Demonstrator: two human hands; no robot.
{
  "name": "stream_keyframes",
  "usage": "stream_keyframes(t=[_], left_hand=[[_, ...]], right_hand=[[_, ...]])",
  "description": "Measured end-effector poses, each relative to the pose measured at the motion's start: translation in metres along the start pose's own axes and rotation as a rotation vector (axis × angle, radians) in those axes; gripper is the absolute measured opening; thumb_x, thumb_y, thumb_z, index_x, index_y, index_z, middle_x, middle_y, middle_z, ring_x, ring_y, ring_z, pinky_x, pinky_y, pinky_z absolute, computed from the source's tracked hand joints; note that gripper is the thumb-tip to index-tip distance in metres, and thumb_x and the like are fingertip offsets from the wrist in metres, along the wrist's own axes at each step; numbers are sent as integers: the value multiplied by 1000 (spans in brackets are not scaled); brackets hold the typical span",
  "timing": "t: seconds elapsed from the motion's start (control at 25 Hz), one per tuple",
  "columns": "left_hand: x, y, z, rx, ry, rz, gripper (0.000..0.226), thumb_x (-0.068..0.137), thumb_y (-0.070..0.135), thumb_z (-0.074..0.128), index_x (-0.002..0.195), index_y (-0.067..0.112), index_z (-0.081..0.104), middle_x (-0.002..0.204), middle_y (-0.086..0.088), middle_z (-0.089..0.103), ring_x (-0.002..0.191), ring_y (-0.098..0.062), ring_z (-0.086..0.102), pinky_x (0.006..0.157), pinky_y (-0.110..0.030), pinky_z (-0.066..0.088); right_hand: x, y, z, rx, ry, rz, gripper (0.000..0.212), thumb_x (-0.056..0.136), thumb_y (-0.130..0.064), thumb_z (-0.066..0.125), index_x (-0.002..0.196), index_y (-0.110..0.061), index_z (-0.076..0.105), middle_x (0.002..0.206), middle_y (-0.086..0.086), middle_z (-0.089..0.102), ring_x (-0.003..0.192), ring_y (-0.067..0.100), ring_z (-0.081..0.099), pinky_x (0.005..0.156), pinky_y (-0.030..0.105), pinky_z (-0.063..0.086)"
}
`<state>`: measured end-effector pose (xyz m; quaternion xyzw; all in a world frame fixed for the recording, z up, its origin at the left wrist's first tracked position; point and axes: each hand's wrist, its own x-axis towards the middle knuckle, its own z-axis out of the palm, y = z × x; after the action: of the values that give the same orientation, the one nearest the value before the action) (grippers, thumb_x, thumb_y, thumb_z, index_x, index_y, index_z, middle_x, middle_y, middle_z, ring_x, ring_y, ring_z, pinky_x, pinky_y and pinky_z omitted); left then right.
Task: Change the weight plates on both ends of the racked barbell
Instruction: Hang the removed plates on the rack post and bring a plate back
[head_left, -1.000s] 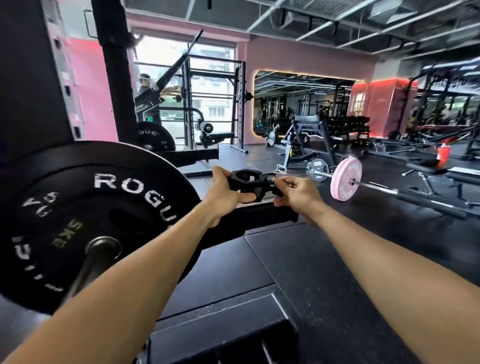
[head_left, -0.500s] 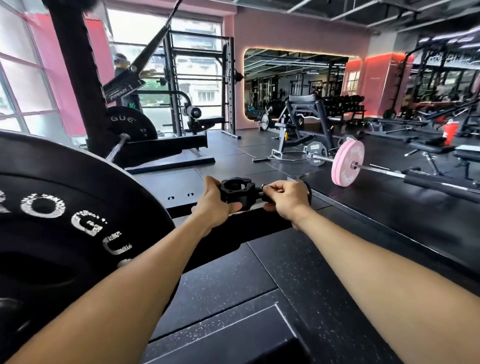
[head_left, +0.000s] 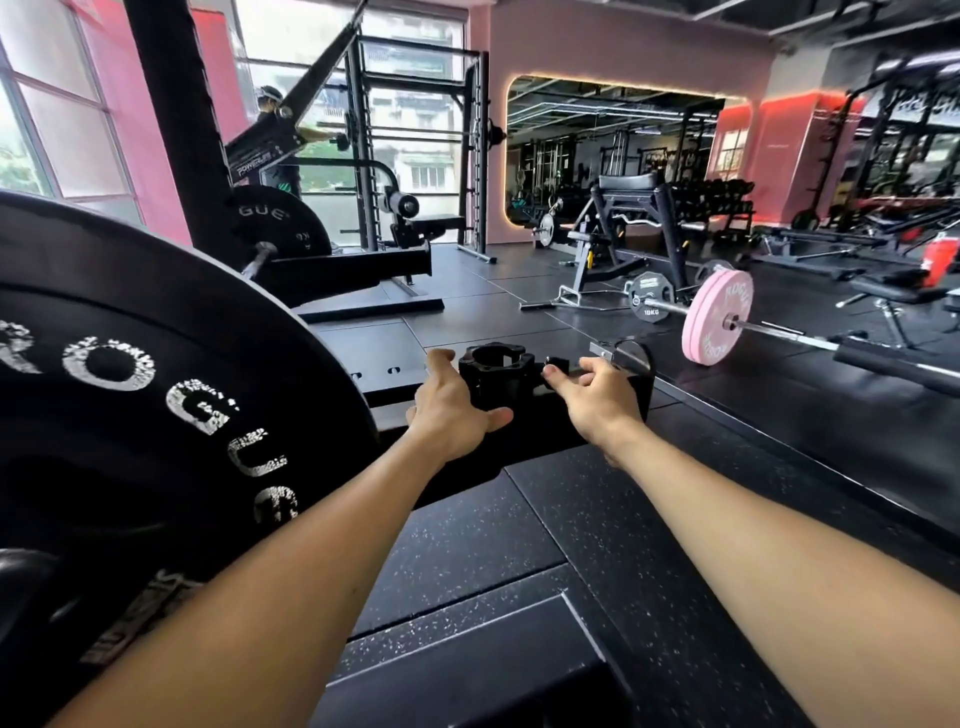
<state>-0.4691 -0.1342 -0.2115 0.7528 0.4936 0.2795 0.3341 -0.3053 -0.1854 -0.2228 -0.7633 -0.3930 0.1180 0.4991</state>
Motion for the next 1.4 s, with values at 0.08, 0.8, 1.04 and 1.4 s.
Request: stream_keyframes(t=[0.08, 0.8, 1.04, 1.4], left_hand=[[-20, 3, -6, 21, -26, 39, 93, 79, 29, 83, 141, 25, 14, 137, -12, 48, 122, -33, 53, 105, -44, 44], [-260, -20, -165, 148, 62, 79, 65, 85, 27, 78, 134, 10, 38, 130, -13, 55, 118, -30, 56, 100, -39, 46], [-294, -87, -256, 208, 350, -109, 62, 86, 24, 75, 132, 3, 39, 122, -19, 60, 116, -36, 57, 92, -36, 43], [-266, -160, -278, 128, 437, -372, 66, 87, 18, 71, 138, 2, 31, 130, -20, 55, 119, -35, 56, 86, -34, 44]], right_hand=[[-20, -6, -12, -42, 10, -21, 66, 90, -48, 65, 140, -10, 47, 139, 14, 48, 123, 28, 53, 102, 33, 41], [-263, -75, -84, -217, -295, -246, 71, 89, -63, 55, 147, -27, 37, 153, 5, 33, 125, 25, 49, 109, 51, 38], [-290, -135, -21, -170, -379, -348, 71, 87, -62, 58, 146, -27, 38, 147, 5, 43, 132, 27, 46, 111, 50, 35], [-266, -175, 71, -217, -351, -464, 63, 91, -46, 63, 143, -17, 44, 136, 8, 52, 124, 27, 53, 105, 46, 42]])
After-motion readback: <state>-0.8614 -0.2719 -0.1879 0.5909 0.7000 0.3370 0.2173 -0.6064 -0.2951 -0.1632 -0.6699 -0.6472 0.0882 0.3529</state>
